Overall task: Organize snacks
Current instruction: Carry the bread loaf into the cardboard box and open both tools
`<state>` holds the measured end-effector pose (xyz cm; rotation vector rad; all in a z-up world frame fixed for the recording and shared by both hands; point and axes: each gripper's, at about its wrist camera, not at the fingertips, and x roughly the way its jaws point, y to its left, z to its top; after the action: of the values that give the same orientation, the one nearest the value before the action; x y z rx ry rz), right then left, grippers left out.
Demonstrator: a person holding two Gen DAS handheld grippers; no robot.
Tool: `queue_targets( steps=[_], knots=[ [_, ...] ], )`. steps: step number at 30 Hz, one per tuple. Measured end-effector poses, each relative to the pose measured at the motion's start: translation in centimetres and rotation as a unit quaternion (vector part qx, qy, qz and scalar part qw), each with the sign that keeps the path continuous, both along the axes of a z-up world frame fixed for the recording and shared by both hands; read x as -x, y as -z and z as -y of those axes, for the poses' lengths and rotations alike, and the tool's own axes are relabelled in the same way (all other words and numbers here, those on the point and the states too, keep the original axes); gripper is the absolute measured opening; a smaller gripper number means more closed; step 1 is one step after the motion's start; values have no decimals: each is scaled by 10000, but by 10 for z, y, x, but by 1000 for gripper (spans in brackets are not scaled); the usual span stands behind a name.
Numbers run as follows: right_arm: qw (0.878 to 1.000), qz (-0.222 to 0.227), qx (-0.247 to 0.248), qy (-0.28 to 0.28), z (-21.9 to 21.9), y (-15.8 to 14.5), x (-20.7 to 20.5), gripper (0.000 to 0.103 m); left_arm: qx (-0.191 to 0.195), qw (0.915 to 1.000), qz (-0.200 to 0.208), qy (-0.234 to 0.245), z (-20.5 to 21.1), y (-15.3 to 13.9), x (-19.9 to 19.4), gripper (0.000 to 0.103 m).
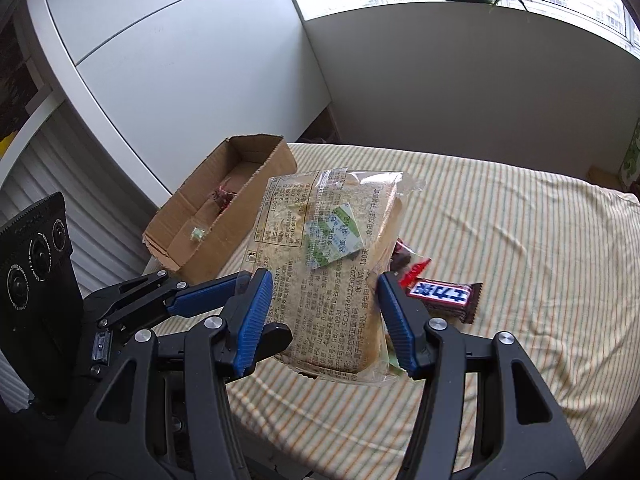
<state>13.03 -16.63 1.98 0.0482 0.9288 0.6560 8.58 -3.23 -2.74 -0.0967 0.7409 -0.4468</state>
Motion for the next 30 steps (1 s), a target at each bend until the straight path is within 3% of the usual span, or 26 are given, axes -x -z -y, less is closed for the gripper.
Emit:
queue_targets(
  steps=[14,30],
  knots=[
    [9972,53,-5,-744,-112,-7,-14,58,113,9963,88,-849,-95,-2,-3,41],
    [9911,-183,-182,-1308,-211,21,-31,58,34,9864,-52,-1640,-182,11,-5,41]
  ],
)
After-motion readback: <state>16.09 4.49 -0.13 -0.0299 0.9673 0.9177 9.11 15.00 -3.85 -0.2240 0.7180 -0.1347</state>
